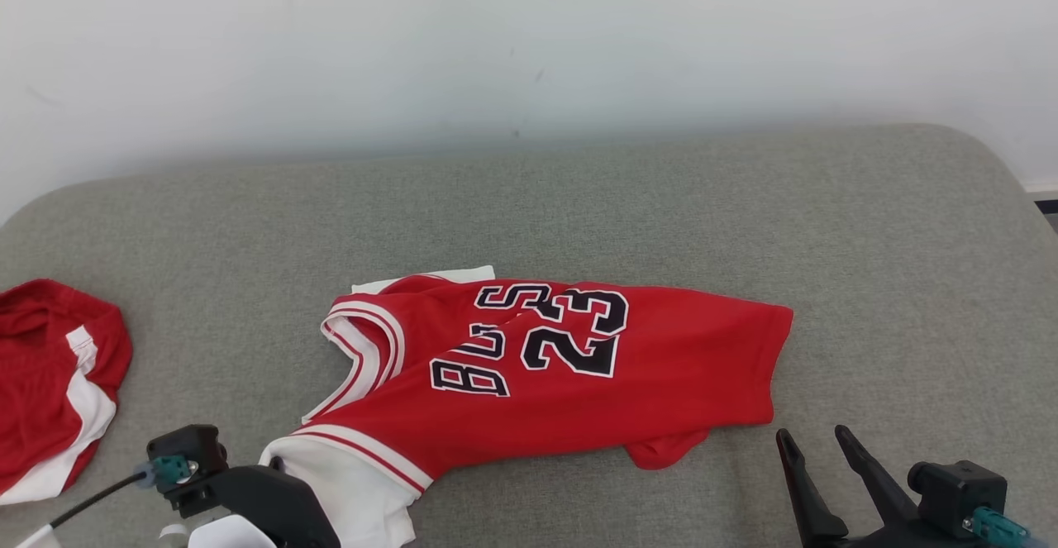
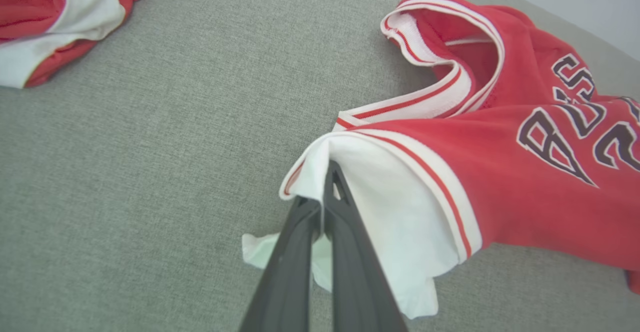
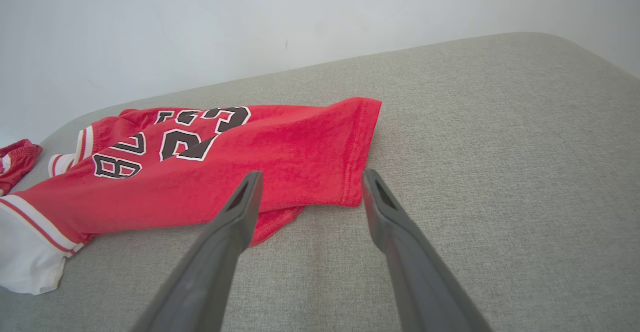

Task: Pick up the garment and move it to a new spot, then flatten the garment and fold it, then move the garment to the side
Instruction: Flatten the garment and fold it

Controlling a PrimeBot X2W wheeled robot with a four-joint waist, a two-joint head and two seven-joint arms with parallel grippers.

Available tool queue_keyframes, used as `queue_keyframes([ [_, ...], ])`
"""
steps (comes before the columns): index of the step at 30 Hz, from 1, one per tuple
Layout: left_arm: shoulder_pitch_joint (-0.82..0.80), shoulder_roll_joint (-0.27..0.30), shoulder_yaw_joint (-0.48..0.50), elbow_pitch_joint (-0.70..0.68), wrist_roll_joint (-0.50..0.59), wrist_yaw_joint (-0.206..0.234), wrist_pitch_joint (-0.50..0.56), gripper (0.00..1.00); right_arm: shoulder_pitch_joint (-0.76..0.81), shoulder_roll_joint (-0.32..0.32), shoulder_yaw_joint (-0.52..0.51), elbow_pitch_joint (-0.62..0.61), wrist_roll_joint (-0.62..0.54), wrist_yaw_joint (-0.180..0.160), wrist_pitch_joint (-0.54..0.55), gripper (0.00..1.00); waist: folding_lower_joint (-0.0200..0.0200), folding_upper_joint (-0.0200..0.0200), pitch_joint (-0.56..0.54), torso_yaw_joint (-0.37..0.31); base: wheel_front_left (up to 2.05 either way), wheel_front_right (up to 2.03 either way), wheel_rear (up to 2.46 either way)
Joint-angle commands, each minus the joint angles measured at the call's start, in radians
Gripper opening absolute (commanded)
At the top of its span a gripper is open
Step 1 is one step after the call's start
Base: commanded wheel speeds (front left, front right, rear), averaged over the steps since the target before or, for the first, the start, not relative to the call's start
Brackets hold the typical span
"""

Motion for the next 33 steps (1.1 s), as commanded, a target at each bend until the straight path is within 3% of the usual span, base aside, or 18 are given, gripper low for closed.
queue_keyframes([
  [1,-0.003,-0.005,-0.003,0.012,0.024,0.005,-0.026,0.29,-0.007,-0.007,0.004,-0.003,0.000,0.001,0.003,1.00,0.0001,0.0000,-0.004,-0.004,0.00,0.00,0.00],
  [2,-0.003,-0.006,-0.009,0.019,0.037,0.005,-0.040,1.00,-0.007,-0.009,0.006,-0.004,0.000,0.001,0.005,1.00,0.0001,0.0000,-0.005,-0.007,0.00,0.00,0.00],
  [10,0.070,-0.030,0.053,0.054,0.070,-0.083,-0.269,1.00,0.007,-0.014,-0.021,-0.017,-0.001,0.001,0.008,1.00,0.0001,0.0000,-0.005,-0.026,0.00,0.00,0.00],
  [14,0.113,-0.042,0.085,0.039,0.118,-0.155,-0.349,1.00,0.014,-0.018,-0.047,-0.029,-0.002,0.001,0.011,1.00,0.0001,0.0000,-0.004,-0.024,0.00,0.00,0.00],
  [18,0.167,-0.074,0.198,-0.015,0.247,-0.254,-0.362,1.00,0.016,-0.027,-0.079,-0.038,0.005,0.001,0.025,1.00,0.0001,0.0000,-0.003,-0.011,0.00,0.00,0.00],
  [19,0.167,-0.074,0.198,-0.015,0.247,-0.254,-0.362,1.00,0.016,-0.027,-0.079,-0.038,0.005,0.001,0.025,1.00,0.0001,0.0000,-0.003,-0.011,0.00,0.00,0.00],
  [22,0.240,-0.114,0.288,-0.057,0.377,-0.344,-0.362,1.00,0.003,-0.036,-0.098,-0.040,0.013,0.001,0.053,1.00,0.0001,0.0000,-0.003,-0.003,0.00,0.00,0.00],
  [23,0.279,-0.136,0.337,-0.074,0.450,-0.401,-0.362,1.00,-0.012,-0.048,-0.107,-0.035,0.017,0.001,0.080,1.00,0.0001,0.0000,-0.003,0.001,0.00,0.00,0.00],
  [26,0.336,-0.181,0.406,-0.097,0.540,-0.473,-0.362,1.00,-0.038,-0.065,-0.117,-0.021,0.026,0.001,0.125,1.00,0.0001,0.0000,-0.006,0.010,0.00,0.00,0.00],
  [33,0.429,-0.277,0.537,-0.084,0.658,-0.585,-0.363,1.00,-0.114,-0.098,-0.122,0.055,0.085,0.001,0.267,1.00,0.0001,0.0000,-0.011,0.034,0.00,0.00,0.00],
])
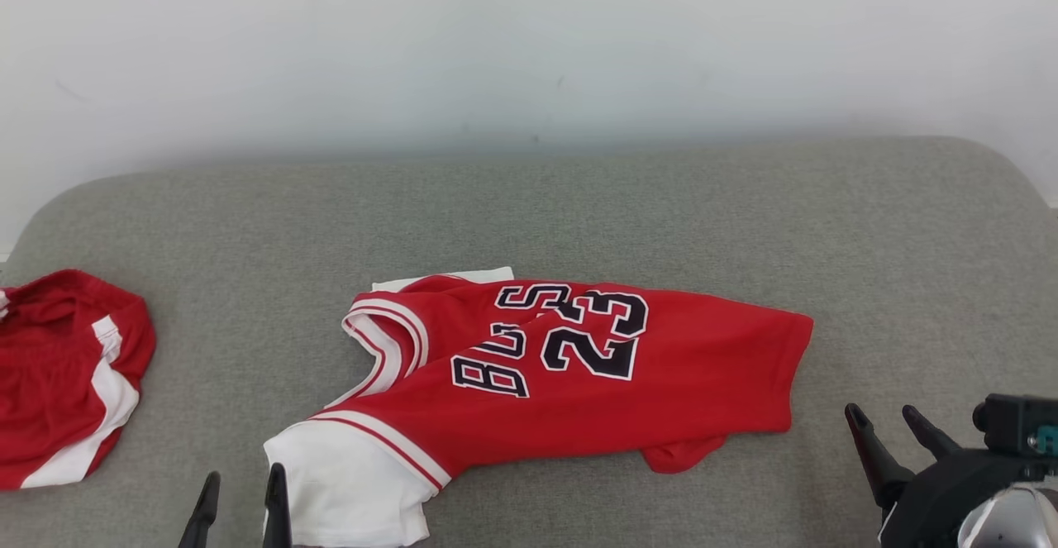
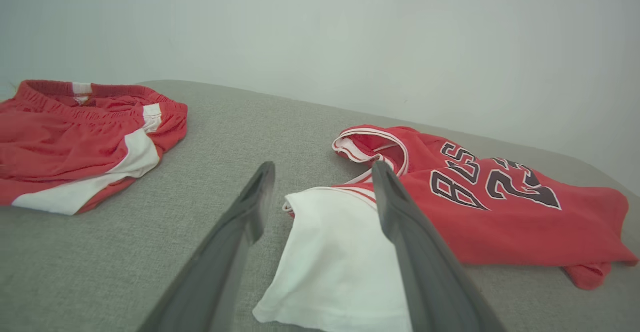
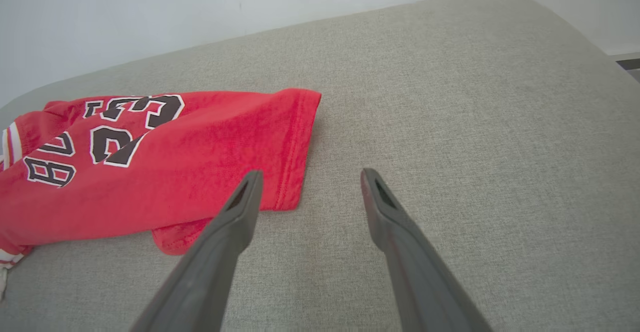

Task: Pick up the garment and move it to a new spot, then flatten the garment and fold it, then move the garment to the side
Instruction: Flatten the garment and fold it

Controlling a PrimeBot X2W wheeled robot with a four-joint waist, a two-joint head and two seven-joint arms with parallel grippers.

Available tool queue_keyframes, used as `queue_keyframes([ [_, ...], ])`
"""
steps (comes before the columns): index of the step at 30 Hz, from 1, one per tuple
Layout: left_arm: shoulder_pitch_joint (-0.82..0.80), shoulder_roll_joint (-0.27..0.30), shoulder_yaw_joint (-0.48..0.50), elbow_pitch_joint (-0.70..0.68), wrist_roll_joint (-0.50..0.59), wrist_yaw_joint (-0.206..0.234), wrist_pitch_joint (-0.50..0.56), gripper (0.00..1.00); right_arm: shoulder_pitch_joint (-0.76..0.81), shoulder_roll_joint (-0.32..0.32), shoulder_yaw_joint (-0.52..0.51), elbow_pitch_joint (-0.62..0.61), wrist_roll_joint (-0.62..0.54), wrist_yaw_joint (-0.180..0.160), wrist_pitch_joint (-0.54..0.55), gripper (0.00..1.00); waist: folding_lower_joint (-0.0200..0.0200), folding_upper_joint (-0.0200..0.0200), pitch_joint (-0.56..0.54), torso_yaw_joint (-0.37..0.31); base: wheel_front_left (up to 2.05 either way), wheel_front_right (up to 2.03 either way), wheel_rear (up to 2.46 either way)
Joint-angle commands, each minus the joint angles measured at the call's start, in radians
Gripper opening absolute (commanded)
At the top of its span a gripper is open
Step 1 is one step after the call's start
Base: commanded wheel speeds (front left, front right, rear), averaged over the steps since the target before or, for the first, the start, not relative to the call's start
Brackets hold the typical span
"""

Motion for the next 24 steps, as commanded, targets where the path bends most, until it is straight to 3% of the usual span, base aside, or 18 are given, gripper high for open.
queue_keyframes([
  [1,0.019,-0.013,0.018,0.001,0.021,-0.012,-0.003,1.00,-0.017,-0.010,-0.007,0.015,0.016,0.001,0.025,1.00,0.0000,-0.0001,0.001,0.009,0.00,0.00,0.00],
  [11,0.047,-0.090,0.141,-0.044,0.140,-0.118,-0.003,1.00,-0.189,0.002,-0.075,0.154,0.109,0.001,0.235,1.00,0.0000,-0.0001,0.036,0.048,0.00,0.00,0.00],
  [24,0.009,-0.118,0.136,-0.043,0.198,-0.162,-0.003,1.00,-0.393,-0.002,-0.086,0.375,0.076,0.001,0.251,1.00,0.0000,-0.0001,0.094,0.088,0.00,0.00,0.00],
])
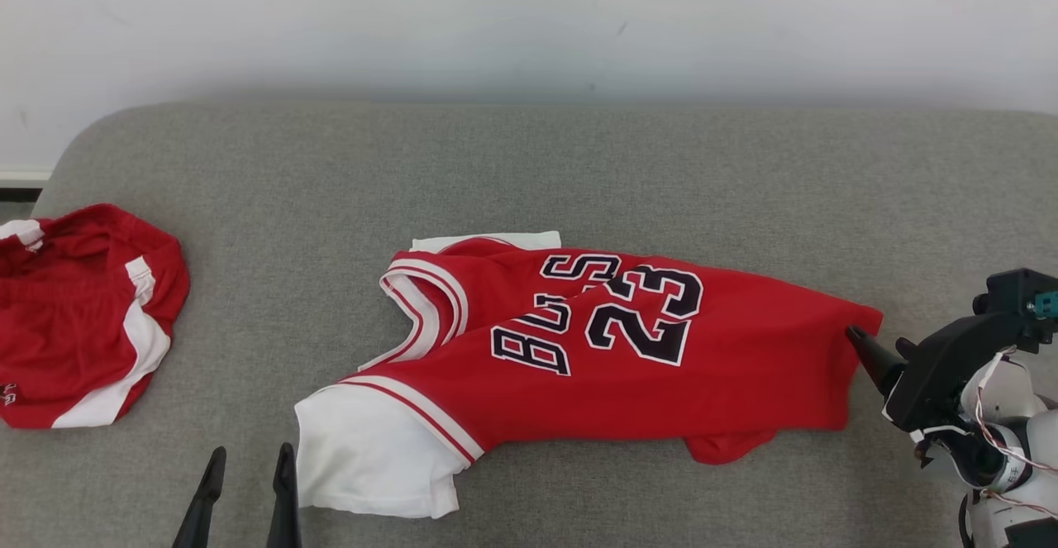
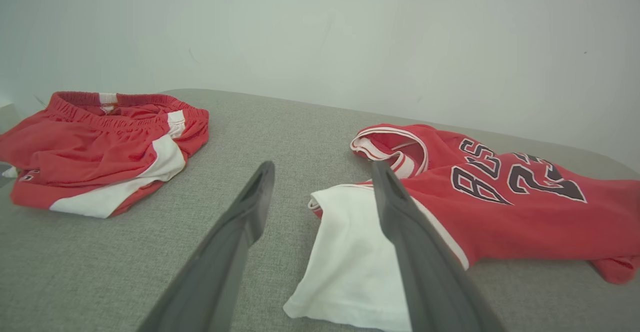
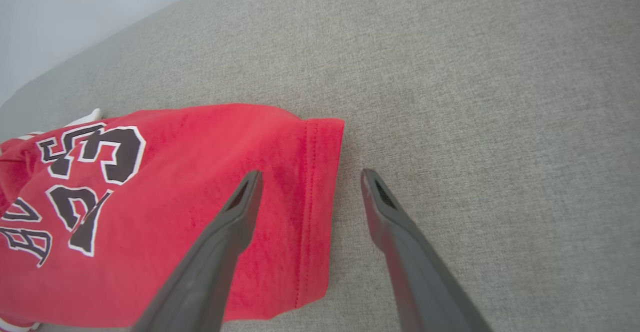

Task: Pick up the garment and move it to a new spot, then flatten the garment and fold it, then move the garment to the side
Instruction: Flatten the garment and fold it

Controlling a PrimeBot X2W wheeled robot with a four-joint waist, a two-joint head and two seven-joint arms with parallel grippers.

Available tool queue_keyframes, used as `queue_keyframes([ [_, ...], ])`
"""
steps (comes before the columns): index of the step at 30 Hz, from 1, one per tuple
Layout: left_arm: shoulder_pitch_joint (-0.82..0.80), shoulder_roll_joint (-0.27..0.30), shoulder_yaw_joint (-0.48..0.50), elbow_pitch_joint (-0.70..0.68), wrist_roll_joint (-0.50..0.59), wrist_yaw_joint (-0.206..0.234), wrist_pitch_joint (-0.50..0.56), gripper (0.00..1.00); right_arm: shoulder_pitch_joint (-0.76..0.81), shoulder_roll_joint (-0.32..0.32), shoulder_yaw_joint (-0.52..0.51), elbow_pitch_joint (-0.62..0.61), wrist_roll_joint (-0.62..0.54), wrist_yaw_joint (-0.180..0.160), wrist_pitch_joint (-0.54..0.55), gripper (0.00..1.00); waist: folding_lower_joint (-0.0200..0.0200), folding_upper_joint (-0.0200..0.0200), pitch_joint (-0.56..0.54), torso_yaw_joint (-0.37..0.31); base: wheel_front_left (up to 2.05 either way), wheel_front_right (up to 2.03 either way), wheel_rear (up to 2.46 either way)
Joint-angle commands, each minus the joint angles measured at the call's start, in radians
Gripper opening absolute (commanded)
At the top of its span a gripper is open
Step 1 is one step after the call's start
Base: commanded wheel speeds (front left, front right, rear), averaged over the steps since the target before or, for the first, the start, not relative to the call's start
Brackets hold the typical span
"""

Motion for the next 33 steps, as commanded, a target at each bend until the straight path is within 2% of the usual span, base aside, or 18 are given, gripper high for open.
queue_keyframes([
  [1,-0.009,-0.003,-0.001,0.002,0.012,-0.006,-0.003,1.00,-0.017,-0.006,0.003,0.016,-0.007,0.001,-0.010,1.00,-0.0001,-0.0001,0.012,0.008,0.00,0.00,0.00],
  [9,-0.014,0.000,-0.011,0.016,0.010,-0.010,-0.003,1.00,-0.061,-0.013,0.033,0.074,0.012,0.001,-0.066,1.00,-0.0001,-0.0001,0.028,0.015,0.00,0.00,0.00],
  [10,-0.014,0.000,-0.011,0.019,0.009,-0.010,-0.003,1.00,-0.062,-0.014,0.037,0.076,0.020,0.001,-0.075,0.89,-0.0001,-0.0001,0.030,0.015,0.00,0.00,0.00],
  [12,-0.015,0.000,-0.011,0.024,0.009,-0.011,-0.003,1.00,-0.062,-0.019,0.050,0.084,0.032,0.001,-0.089,0.35,-0.0001,-0.0001,0.030,0.013,0.00,0.00,0.00],
  [13,-0.015,0.000,-0.012,0.027,0.008,-0.012,-0.003,1.00,-0.063,-0.024,0.058,0.080,0.036,0.001,-0.103,0.24,-0.0001,-0.0001,0.030,0.013,0.00,0.00,0.00],
  [14,-0.016,0.001,-0.013,0.030,0.007,-0.012,-0.003,1.00,-0.061,-0.030,0.062,0.080,0.039,0.001,-0.118,0.00,-0.0001,-0.0001,0.029,0.013,0.00,0.00,0.00],
  [19,-0.018,0.000,-0.009,0.038,-0.001,-0.015,-0.003,1.00,-0.043,-0.053,0.081,0.056,0.050,0.001,-0.188,0.00,-0.0001,-0.0001,0.014,0.011,0.00,0.00,0.00],
  [23,-0.009,-0.003,-0.003,0.040,-0.004,-0.014,-0.003,1.00,-0.007,-0.066,0.075,-0.027,0.073,0.001,-0.216,0.00,-0.0001,-0.0001,-0.006,0.007,0.00,0.00,0.00],
  [27,0.006,-0.008,0.010,0.036,-0.004,-0.012,-0.003,1.00,0.044,-0.072,0.036,-0.176,0.075,0.001,-0.216,0.00,-0.0001,-0.0001,-0.021,-0.005,0.00,0.00,0.00],
  [33,0.012,-0.014,0.020,0.029,-0.006,-0.014,-0.003,1.00,0.140,-0.034,-0.055,-0.469,0.037,0.001,-0.132,0.00,-0.0001,-0.0001,-0.027,-0.018,0.00,0.00,0.00],
])
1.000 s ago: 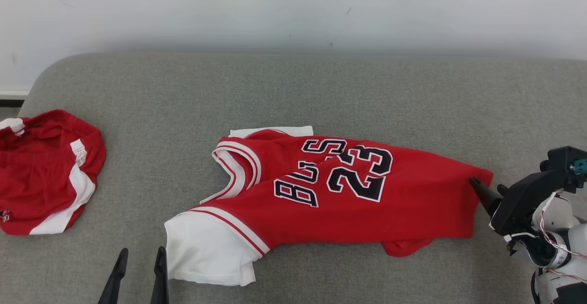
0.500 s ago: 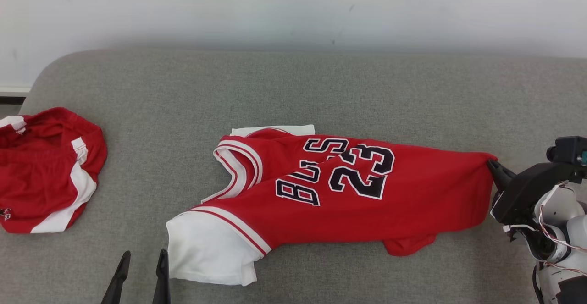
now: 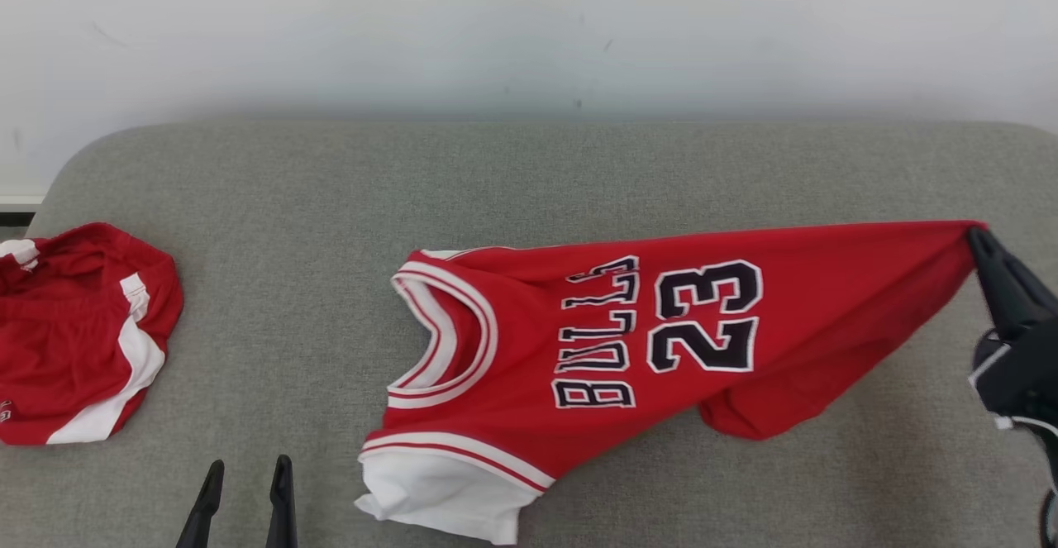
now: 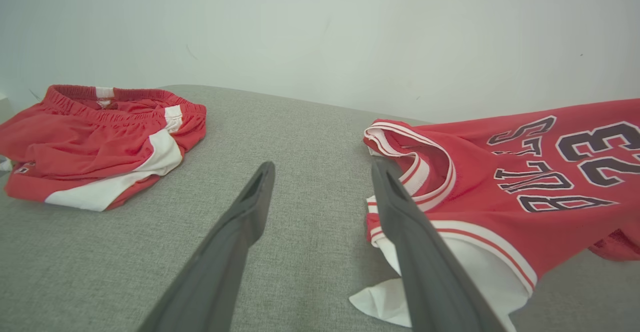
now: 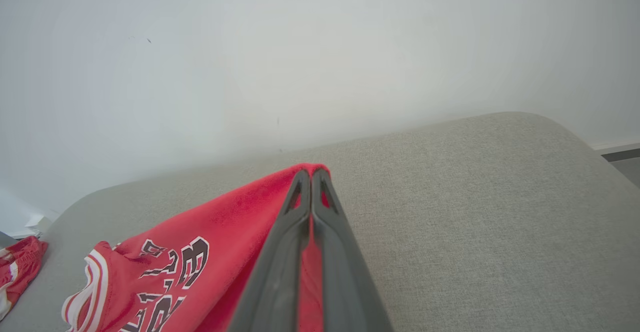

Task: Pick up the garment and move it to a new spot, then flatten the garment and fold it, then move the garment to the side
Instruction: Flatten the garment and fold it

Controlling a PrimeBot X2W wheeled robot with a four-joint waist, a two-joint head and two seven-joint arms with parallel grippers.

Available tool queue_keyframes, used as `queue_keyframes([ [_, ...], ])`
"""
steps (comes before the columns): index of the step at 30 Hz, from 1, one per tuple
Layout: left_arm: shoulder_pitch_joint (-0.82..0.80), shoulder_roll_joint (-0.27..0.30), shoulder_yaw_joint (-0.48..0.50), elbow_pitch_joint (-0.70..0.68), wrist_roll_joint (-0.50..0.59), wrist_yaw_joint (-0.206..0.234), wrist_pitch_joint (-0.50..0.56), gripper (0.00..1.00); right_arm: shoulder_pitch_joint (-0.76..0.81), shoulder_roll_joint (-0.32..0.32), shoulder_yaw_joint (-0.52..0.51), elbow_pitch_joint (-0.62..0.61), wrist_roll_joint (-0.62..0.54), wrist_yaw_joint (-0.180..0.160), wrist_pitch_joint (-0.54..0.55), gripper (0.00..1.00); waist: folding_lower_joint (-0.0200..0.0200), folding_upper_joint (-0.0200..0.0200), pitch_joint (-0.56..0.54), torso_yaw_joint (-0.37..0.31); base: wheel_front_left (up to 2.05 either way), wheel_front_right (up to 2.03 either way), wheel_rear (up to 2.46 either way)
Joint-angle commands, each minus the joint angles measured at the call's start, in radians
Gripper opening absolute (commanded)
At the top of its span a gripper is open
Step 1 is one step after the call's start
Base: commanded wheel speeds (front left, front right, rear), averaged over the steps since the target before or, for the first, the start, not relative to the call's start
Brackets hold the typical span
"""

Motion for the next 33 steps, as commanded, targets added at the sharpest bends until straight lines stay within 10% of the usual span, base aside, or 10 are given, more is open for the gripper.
queue_keyframes([
  [1,0.003,-0.005,0.003,-0.005,0.000,-0.001,-0.003,1.00,0.035,0.018,-0.032,-0.080,-0.024,0.001,0.033,0.00,0.0000,0.0000,0.000,-0.002,0.00,0.00,0.00],
  [12,-0.010,-0.027,-0.001,-0.007,0.011,-0.009,-0.003,1.00,0.151,0.152,-0.215,-0.413,-0.178,0.001,0.258,0.00,0.0000,0.0000,0.020,0.023,0.00,0.00,0.00],
  [20,-0.040,-0.031,-0.009,-0.005,0.016,-0.011,-0.003,1.00,0.024,0.125,-0.191,-0.178,-0.200,0.001,0.219,0.00,0.0000,0.0000,0.059,0.050,0.00,0.00,0.00],
  [33,-0.090,-0.030,-0.034,-0.004,0.018,-0.019,-0.003,1.00,-0.354,-0.015,-0.068,0.419,-0.247,0.001,-0.197,0.00,0.0000,0.0000,0.151,0.144,0.00,0.00,0.00],
])
